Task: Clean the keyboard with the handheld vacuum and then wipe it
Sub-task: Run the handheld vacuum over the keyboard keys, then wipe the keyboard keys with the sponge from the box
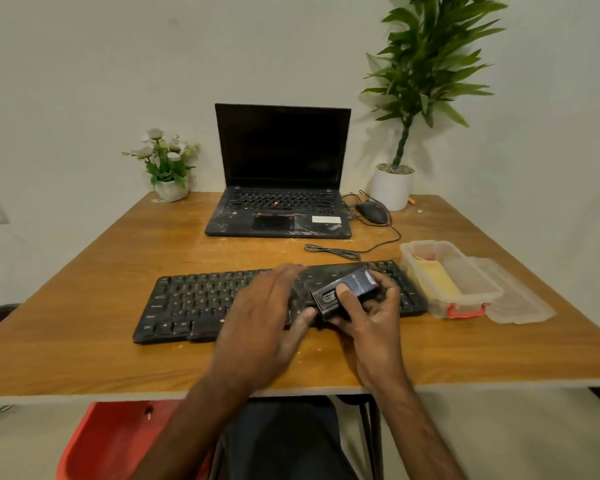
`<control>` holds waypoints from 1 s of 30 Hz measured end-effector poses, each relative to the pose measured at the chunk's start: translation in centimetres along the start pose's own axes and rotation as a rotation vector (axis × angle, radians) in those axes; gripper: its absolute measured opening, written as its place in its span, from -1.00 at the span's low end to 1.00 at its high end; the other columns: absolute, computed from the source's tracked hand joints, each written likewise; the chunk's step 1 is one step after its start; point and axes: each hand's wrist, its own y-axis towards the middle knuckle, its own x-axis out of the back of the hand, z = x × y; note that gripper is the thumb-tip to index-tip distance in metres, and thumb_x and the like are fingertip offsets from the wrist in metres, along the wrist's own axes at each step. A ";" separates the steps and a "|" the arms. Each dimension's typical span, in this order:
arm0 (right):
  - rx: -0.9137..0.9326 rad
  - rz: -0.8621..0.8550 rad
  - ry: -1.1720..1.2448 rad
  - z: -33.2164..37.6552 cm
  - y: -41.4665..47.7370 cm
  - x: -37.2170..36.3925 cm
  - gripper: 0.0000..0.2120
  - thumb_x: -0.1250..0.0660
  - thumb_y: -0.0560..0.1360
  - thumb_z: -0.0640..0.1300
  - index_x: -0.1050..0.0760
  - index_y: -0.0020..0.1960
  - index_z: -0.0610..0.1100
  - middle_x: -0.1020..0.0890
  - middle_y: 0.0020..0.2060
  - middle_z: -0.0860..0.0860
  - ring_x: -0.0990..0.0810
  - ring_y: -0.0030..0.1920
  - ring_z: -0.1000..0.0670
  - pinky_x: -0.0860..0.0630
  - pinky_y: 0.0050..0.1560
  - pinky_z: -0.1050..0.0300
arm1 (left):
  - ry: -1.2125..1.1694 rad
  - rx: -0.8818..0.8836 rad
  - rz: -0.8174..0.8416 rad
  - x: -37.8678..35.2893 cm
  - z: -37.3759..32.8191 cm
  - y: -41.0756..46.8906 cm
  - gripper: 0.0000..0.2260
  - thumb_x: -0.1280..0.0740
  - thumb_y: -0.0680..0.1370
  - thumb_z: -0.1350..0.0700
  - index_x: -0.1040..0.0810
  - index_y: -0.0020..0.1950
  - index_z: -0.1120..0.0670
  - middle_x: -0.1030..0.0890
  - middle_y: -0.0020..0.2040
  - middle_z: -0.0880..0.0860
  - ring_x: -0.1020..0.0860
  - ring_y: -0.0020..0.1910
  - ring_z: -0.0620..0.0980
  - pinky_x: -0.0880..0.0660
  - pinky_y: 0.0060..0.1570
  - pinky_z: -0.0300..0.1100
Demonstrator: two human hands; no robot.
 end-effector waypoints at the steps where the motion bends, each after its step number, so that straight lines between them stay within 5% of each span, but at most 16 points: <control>1: -0.011 -0.018 0.024 0.4 -0.5 0.6 -0.54 -0.43 0.49 -0.21 -0.34 0.26 0.10 -0.64 0.03 -0.03 -0.69 0.00 0.01 -0.65 -0.09 -0.02 | -0.013 -0.017 0.028 -0.8 -1.0 0.2 -0.44 -0.13 0.60 -0.25 -0.20 0.54 -0.03 -0.42 0.44 0.00 -0.35 0.42 -0.09 -0.33 0.39 -0.08; 5: -0.002 -0.103 0.033 1.7 -2.5 3.8 -0.57 -0.39 0.49 -0.15 -0.35 0.28 0.08 -0.65 -0.01 -0.11 -0.71 -0.13 0.00 -0.59 -0.27 0.19 | -0.072 -0.058 0.172 -3.8 -4.3 0.3 -0.30 -0.18 0.58 -0.36 -0.06 0.59 -0.07 -0.27 0.52 -0.07 -0.25 0.47 -0.14 -0.27 0.43 -0.14; 15: 0.022 -0.288 -0.066 3.3 -3.9 10.7 -0.63 -0.38 0.51 -0.11 -0.36 0.27 -0.05 -0.67 -0.05 -0.14 -0.72 -0.10 -0.06 -0.62 -0.27 0.16 | -0.222 -0.027 0.298 -8.8 -9.0 0.9 -0.37 -0.32 0.57 -0.24 -0.16 0.57 -0.15 -0.40 0.43 -0.17 -0.36 0.34 -0.22 -0.34 0.25 -0.33; 19: 0.056 -0.323 -0.322 4.2 -3.5 13.7 -0.69 -0.37 0.50 0.05 -0.44 0.20 0.02 -0.71 -0.11 -0.05 -0.71 -0.16 -0.03 -0.64 -0.27 0.04 | -0.261 0.024 0.318 -9.8 -10.9 2.0 -0.39 -0.37 0.52 -0.25 -0.24 0.51 -0.20 -0.48 0.29 -0.18 -0.42 0.18 -0.22 -0.40 0.08 -0.30; 22: 0.103 -0.396 -0.706 4.8 -2.9 16.3 -0.70 -0.29 0.49 0.23 -0.49 0.15 0.13 -0.67 -0.13 0.13 -0.63 -0.11 0.19 -0.53 -0.22 0.26 | -0.228 -0.029 0.318 -11.2 -12.5 3.2 -0.38 -0.34 0.52 -0.29 -0.27 0.52 -0.16 -0.42 0.36 -0.20 -0.37 0.29 -0.22 -0.36 0.17 -0.29; 25: 0.144 -0.441 -1.012 4.6 -2.5 18.3 -0.59 -0.19 0.51 0.31 -0.51 0.21 0.11 -0.57 0.00 0.14 -0.52 0.08 0.10 -0.51 -0.04 0.13 | -0.181 -0.055 0.329 -12.7 -13.3 3.8 -0.37 -0.31 0.54 -0.30 -0.24 0.54 -0.13 -0.38 0.40 -0.18 -0.32 0.36 -0.20 -0.35 0.23 -0.26; 30: 0.118 -0.490 -1.251 4.0 -2.1 18.6 -0.56 -0.15 0.55 0.27 -0.53 0.25 0.04 -0.38 0.07 0.08 -0.33 0.18 0.05 -0.36 -0.06 0.13 | -0.137 -0.064 0.347 -13.7 -12.9 4.1 -0.34 -0.25 0.56 -0.32 -0.17 0.58 -0.13 -0.35 0.44 -0.16 -0.29 0.38 -0.16 -0.32 0.27 -0.23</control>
